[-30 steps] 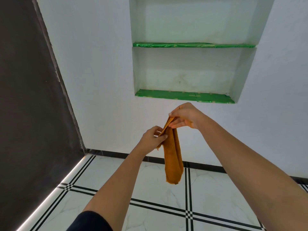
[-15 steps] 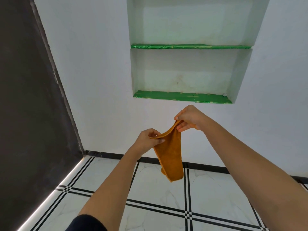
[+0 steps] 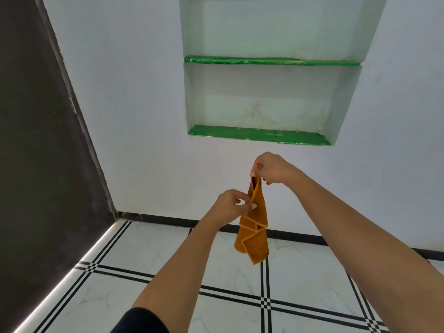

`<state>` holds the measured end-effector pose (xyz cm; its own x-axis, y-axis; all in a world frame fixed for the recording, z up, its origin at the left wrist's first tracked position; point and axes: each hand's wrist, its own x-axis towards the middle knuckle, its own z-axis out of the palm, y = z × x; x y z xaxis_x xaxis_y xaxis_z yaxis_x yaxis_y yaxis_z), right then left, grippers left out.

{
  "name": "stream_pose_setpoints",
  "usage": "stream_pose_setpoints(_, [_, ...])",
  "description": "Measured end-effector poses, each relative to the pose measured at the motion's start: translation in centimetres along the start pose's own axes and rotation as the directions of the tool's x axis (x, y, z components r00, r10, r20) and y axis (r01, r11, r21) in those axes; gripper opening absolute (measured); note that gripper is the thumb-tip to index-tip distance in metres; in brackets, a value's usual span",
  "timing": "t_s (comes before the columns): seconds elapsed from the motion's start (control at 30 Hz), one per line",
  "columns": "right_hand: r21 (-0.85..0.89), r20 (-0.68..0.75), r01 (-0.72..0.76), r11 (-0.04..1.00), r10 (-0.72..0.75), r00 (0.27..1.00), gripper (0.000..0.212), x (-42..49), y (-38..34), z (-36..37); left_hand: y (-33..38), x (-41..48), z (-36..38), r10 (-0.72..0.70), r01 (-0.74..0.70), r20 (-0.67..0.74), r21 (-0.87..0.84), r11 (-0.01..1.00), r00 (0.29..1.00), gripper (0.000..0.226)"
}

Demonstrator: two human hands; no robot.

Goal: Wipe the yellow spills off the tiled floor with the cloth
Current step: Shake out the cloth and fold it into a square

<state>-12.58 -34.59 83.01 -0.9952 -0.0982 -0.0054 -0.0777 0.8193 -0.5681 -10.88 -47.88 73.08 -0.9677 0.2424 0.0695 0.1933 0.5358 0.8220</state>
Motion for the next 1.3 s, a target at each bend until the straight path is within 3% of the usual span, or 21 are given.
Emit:
stream_pose_setpoints(0.2, [0.007, -0.044, -0.018, 1.0, 0.019, 0.999, 0.019, 0.0, -0.1, 0.7, 0.7, 0.2, 0.5, 0.062, -0.069, -0.158, -0.041, 0.997, 0.985, 0.027])
stream_pose_setpoints(0.5, [0.156, -0.006, 0.0, 0.988, 0.001, 1.0, 0.007, 0.1, -1.1, -0.7, 0.3, 0.1, -0.3, -0.04, -0.016, -0.272, -0.203, 0.979, 0.961, 0.037])
stream_pose_setpoints(0.63, [0.241, -0.014, -0.009, 0.97, 0.013, 1.0, 0.004, 0.0, -1.3, -0.9, -0.5, -0.2, -0.2, -0.068, 0.047, -0.217, -0.101, 0.994, 0.974, 0.044])
stream_pose_setpoints(0.8, [0.329, -0.04, -0.024, 0.944, 0.039, 0.998, 0.003, -0.1, -1.2, -0.8, -1.4, -0.9, 0.3, 0.055, -0.063, -0.263, -0.025, 0.998, 0.963, 0.059])
stream_pose_setpoints(0.93, [0.398, -0.036, -0.019, 0.917, 0.036, 0.999, 0.008, -0.2, -1.2, -0.7, -1.8, -0.7, 1.0, -0.013, 0.037, -0.26, 0.088, 0.995, 0.966, 0.077])
stream_pose_setpoints(1.0, [0.422, -0.041, -0.02, 0.906, 0.041, 0.998, 0.009, -0.2, -1.1, -0.7, -2.1, -0.6, 1.4, -0.04, 0.06, -0.267, 0.067, 0.996, 0.963, 0.071])
stream_pose_setpoints(1.07, [0.456, -0.057, -0.024, 0.89, 0.056, 0.997, 0.008, -0.2, -0.9, -1.0, -2.4, -0.7, 1.3, -0.016, 0.019, -0.328, 0.004, 1.0, 0.944, 0.048])
stream_pose_setpoints(1.17, [0.508, -0.088, -0.013, 0.861, 0.067, 0.994, 0.008, -0.1, -0.5, -1.5, -2.7, -1.1, 0.6, 0.166, -0.155, -0.35, 0.06, 0.986, 0.922, 0.015])
stream_pose_setpoints(1.23, [0.525, -0.091, 0.0, 0.851, 0.056, 0.994, 0.005, -0.1, -0.4, -1.6, -2.9, -1.1, 0.2, 0.253, -0.229, -0.307, 0.115, 0.967, 0.917, 0.016])
stream_pose_setpoints(1.3, [0.528, -0.09, 0.004, 0.849, 0.051, 0.995, 0.005, -0.2, -0.5, -1.6, -2.8, -1.0, -0.1, 0.244, -0.225, -0.256, 0.102, 0.969, 0.936, 0.014])
